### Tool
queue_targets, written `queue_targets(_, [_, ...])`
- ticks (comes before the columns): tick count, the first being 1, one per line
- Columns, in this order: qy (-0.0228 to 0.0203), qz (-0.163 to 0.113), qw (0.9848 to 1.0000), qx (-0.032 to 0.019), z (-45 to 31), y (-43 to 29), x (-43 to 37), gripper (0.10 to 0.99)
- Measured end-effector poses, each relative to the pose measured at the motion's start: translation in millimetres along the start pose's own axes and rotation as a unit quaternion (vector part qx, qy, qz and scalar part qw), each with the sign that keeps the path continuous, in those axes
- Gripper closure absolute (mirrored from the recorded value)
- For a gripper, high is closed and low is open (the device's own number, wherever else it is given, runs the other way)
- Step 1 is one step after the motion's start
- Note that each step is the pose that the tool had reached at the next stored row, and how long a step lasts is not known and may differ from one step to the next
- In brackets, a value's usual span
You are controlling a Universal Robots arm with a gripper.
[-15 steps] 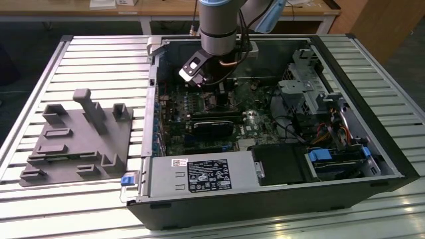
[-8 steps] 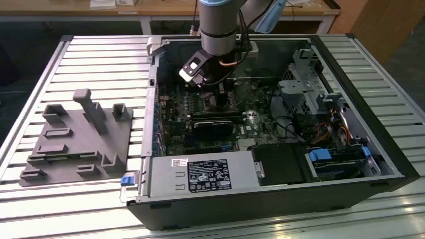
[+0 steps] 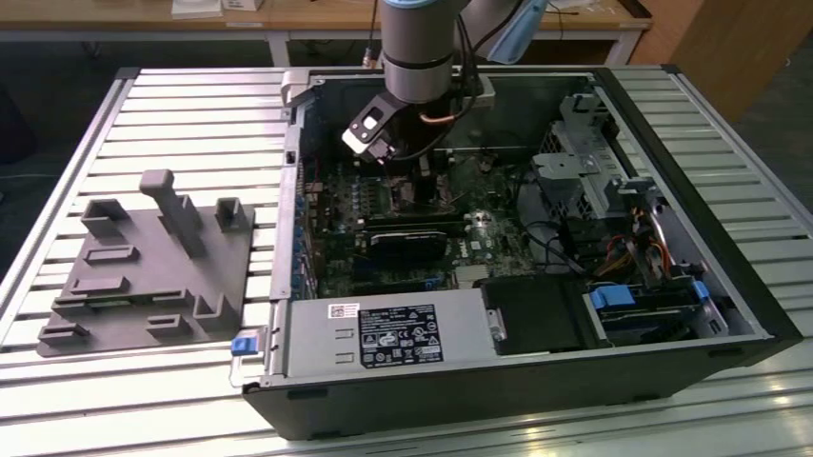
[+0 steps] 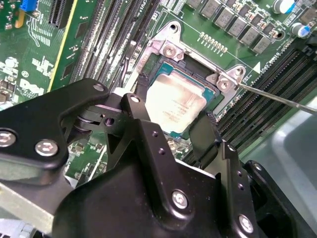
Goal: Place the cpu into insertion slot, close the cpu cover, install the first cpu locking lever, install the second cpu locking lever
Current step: 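Place the cpu into insertion slot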
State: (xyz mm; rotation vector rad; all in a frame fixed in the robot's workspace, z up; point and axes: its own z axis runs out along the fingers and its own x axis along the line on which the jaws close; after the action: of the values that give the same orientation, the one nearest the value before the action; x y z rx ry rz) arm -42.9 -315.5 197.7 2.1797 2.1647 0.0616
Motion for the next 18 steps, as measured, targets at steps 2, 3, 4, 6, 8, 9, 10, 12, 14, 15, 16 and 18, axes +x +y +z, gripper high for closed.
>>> queue_targets(2, [-0.0001,0.0,1.0,0.0,-3.1,0.2,-0.1,0.475])
queue_targets(3, [0.0,0.0,1.0,0.0,-4.5,0.3,-0.1,0.475])
queue_targets(4, [0.0,0.0,1.0,0.0,-6.2,0.5,-0.1,0.475])
queue_targets(6, [-0.0001,0.0,1.0,0.0,-10.1,0.8,-0.2,0.475])
queue_targets(8, [-0.0002,0.0,1.0,0.0,-14.7,1.1,-0.3,0.475])
queue_targets(9, [-0.0002,0.0,1.0,0.0,-16.8,1.3,-0.3,0.475])
queue_targets(10, [-0.0002,0.0,1.0,0.0,-18.4,1.4,-0.4,0.475])
queue_targets(12, [-0.0004,0.0,1.0,0.0,-20.5,1.6,-0.4,0.475])
queue_targets(14, [-0.0005,0.0,1.0,-0.0001,-20.6,1.6,-0.4,0.475])
queue_targets(15, [-0.0006,0.0,1.0,-0.0001,-20.6,1.5,-0.4,0.475])
queue_targets(16, [-0.0006,0.0,1.0,-0.0001,-20.6,1.5,-0.4,0.475])
queue_targets(18, [-0.0006,0.0,1.0,-0.0001,-20.7,1.5,-0.4,0.475])
